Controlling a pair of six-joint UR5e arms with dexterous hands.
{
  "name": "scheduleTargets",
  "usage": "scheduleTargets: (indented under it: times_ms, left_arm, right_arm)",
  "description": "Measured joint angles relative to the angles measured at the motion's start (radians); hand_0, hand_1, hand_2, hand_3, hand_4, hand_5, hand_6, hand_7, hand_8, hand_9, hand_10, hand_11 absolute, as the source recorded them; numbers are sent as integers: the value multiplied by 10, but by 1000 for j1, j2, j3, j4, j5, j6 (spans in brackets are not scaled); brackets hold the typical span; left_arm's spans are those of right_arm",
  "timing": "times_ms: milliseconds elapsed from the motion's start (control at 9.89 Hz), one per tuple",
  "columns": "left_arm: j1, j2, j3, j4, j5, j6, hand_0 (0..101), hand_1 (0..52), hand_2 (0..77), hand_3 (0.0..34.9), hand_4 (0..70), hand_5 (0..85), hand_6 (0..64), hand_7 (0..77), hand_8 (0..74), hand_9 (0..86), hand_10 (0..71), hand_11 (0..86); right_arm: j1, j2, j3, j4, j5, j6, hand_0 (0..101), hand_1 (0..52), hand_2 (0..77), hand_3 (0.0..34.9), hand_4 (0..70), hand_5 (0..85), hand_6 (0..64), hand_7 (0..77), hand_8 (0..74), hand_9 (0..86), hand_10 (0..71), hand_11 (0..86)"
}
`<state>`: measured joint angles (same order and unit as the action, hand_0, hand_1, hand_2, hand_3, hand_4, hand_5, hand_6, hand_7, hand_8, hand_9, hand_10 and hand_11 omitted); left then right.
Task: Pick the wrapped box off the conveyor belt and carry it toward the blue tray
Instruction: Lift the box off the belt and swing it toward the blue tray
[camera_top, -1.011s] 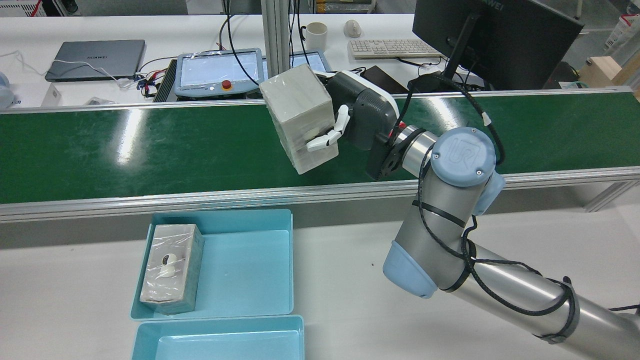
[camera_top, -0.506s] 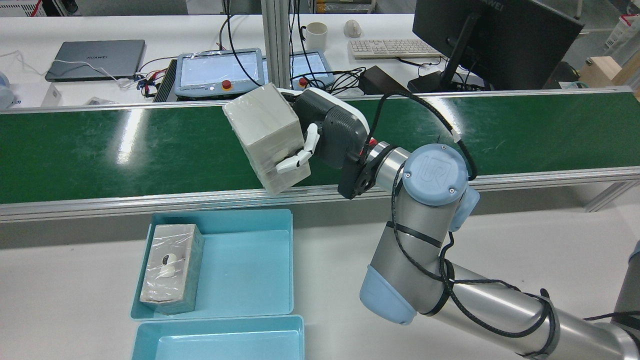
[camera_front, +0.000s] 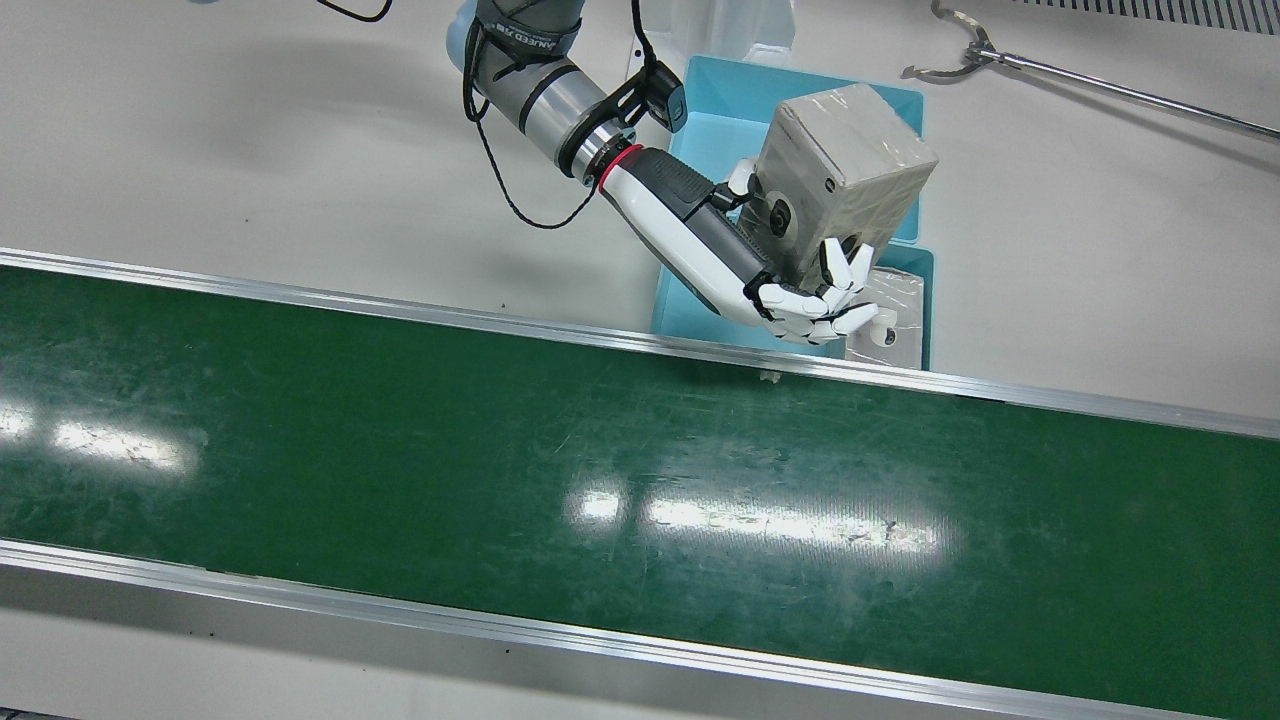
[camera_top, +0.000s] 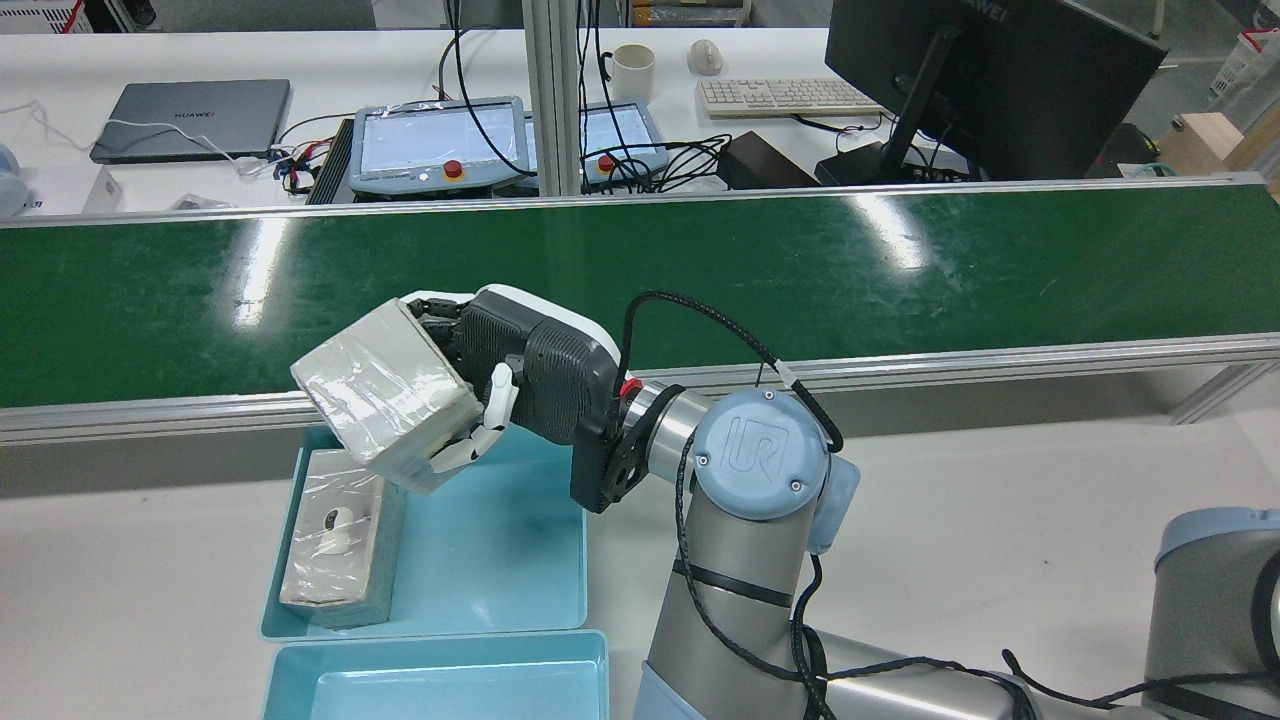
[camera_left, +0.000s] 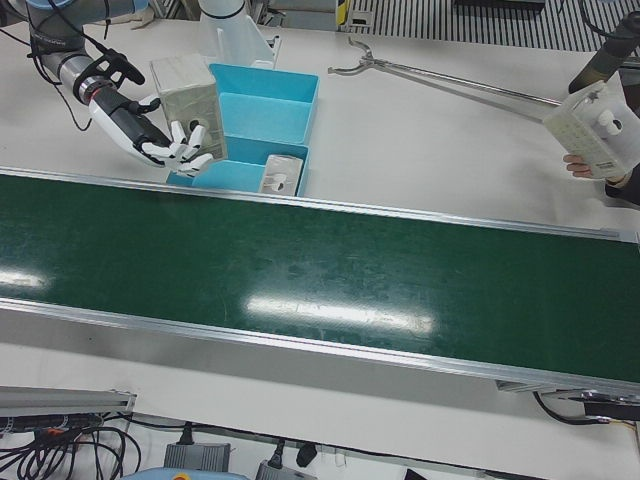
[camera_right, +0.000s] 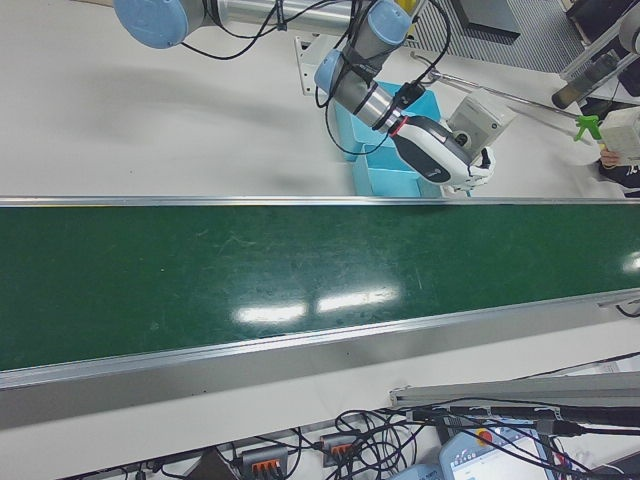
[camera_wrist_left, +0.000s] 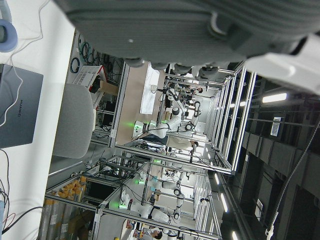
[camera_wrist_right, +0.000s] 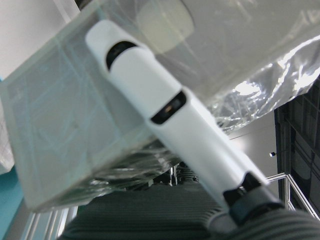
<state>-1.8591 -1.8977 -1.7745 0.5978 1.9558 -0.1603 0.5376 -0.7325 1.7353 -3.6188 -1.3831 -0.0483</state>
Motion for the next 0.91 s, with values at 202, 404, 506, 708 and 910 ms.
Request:
scheduleTargets:
  times_ms: [202,404,506,708,910]
  left_arm:
    - [0,0,0,0,0,0,0,0,11,0,0,11,5,5,5,0,5,5]
    - [0,0,0,0,0,0,0,0,5,0,0,11,5,5,5,5,5,5]
    - [0,0,0,0,0,0,0,0,11,0,0,11,5,5,5,5,5,5]
    - [0,0,0,0,0,0,0,0,5,0,0,11,5,5,5,5,5,5]
    - [0,0,0,0,0,0,0,0,11,0,0,11,5,5,5,0,5,5]
  right_arm:
    - [-6,15,0,-1,-22,1,598,147,311,0,175,496,185,245,22,158,0,169]
    - [-6,21,2,-1,-38,2,612,284,213,104,175,393,125,207,76,136,0,5]
    - [-6,23,2,-1,-46,2,639,289,191,137,180,322,104,169,33,54,0,5]
    - [-5,28,3,-1,-62,3,639,289,191,137,180,322,104,169,33,54,0,5]
    - [-4,32,3,-1,-69,5,544,175,16,69,125,196,38,65,5,16,0,11]
